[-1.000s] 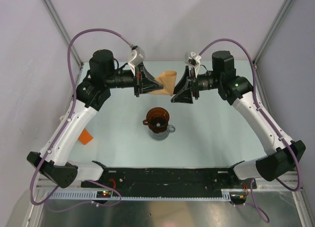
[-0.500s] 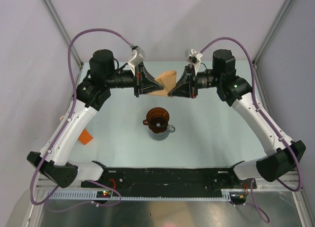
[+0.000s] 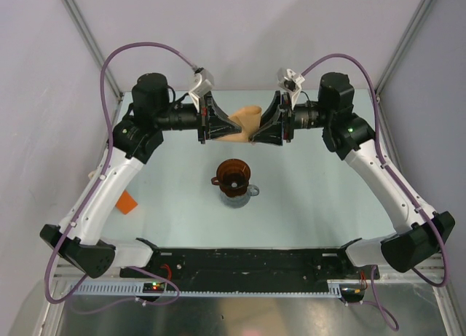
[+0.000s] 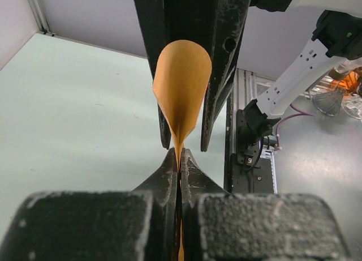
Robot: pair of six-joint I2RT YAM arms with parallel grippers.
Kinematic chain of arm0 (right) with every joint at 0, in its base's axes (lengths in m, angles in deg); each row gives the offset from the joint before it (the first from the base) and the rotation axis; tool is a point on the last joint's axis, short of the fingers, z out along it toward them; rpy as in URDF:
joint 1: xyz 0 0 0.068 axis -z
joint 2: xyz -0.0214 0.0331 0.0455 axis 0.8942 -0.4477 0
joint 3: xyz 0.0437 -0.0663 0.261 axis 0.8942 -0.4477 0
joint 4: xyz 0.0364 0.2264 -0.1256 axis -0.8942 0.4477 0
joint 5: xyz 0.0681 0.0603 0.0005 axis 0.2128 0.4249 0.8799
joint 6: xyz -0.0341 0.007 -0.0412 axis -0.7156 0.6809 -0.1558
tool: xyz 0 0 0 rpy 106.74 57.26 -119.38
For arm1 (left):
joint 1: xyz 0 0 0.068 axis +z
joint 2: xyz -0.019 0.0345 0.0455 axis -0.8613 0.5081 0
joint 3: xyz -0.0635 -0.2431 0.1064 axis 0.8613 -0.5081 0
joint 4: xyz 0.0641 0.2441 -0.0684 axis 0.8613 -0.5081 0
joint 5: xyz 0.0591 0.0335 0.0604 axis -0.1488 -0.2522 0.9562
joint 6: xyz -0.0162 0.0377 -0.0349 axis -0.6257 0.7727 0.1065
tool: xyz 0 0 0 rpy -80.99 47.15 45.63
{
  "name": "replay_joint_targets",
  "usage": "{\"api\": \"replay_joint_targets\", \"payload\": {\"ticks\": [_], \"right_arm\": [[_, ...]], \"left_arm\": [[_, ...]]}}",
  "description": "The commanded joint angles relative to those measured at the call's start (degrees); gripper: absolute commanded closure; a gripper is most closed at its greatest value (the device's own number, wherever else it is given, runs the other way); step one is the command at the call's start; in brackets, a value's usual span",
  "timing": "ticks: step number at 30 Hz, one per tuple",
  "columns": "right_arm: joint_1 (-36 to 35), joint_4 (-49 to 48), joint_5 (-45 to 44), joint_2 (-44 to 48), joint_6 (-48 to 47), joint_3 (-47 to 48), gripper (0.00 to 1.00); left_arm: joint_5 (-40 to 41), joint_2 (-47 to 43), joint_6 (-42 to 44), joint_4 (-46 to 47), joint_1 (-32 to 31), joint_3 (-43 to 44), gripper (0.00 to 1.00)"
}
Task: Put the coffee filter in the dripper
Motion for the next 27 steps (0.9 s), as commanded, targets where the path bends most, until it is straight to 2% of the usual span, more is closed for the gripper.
{"api": "replay_joint_targets", "payload": {"ticks": [1,3,4,9,10,11,12,13,14,16,17,18,20,21,24,26,27], "right_arm": [[0.1,-6.4,0.0,0.8,4.7,1.6,0.72],[0.2,-6.2,0.3,0.6,4.8,1.8,0.90],[0.4,-5.9,0.3,0.6,4.7,1.8,0.95],[0.8,-6.2,0.7,0.9,4.5,1.6,1.00],[0.7,-6.5,0.8,0.9,4.8,1.7,0.97],[0.7,-7.0,0.7,0.8,5.3,1.9,0.89],[0.7,-7.4,0.5,0.8,5.9,2.0,0.75],[0.7,-7.8,-0.1,0.8,6.5,2.2,0.66],[0.7,-8.1,-0.7,0.7,6.9,2.4,0.60],[0.8,-8.8,-1.4,0.6,7.3,2.9,0.57],[0.9,-9.3,-1.7,0.5,7.6,3.2,0.59],[1.0,-9.8,-1.8,0.4,8.0,3.4,0.66],[1.3,-11.0,-1.4,0.1,9.1,3.9,0.88],[1.4,-11.5,-1.3,0.0,9.6,3.9,0.94],[1.8,-12.8,-0.4,0.0,10.6,3.7,0.99],[2.1,-13.0,-0.4,-0.1,11.0,3.9,1.00],[2.1,-13.0,-0.4,-0.2,11.1,4.1,0.96]], "left_arm": [[-1.8,-0.5,0.7,1.4,0.2,0.6,1.00],[-1.8,-0.6,0.9,1.4,0.2,0.5,1.00],[-1.8,-0.7,0.9,1.4,0.2,0.4,1.00],[-2.0,-0.9,1.4,1.5,0.2,-0.2,1.00],[-2.1,-0.9,1.5,1.5,0.2,-0.4,1.00],[-2.1,-0.9,1.7,1.5,0.2,-0.5,1.00],[-2.2,-0.9,1.9,1.4,0.2,-0.6,1.00],[-2.4,-0.9,2.0,1.4,0.3,-0.6,1.00],[-2.4,-0.8,2.1,1.4,0.3,-0.7,1.00],[-2.7,-0.8,2.3,1.5,0.2,-0.7,1.00],[-2.7,-0.8,2.4,1.5,0.2,-0.8,1.00],[-2.8,-0.7,2.4,1.5,0.2,-0.9,1.00],[-2.6,-0.7,2.4,1.4,0.2,-1.0,1.00],[-2.6,-0.7,2.4,1.4,0.3,-1.0,1.00],[-2.6,-0.6,3.1,1.5,0.2,-1.1,1.00],[-2.7,-0.5,3.7,1.4,0.2,-1.3,1.00],[-2.7,-0.5,3.9,1.4,0.2,-1.3,1.00]]}}
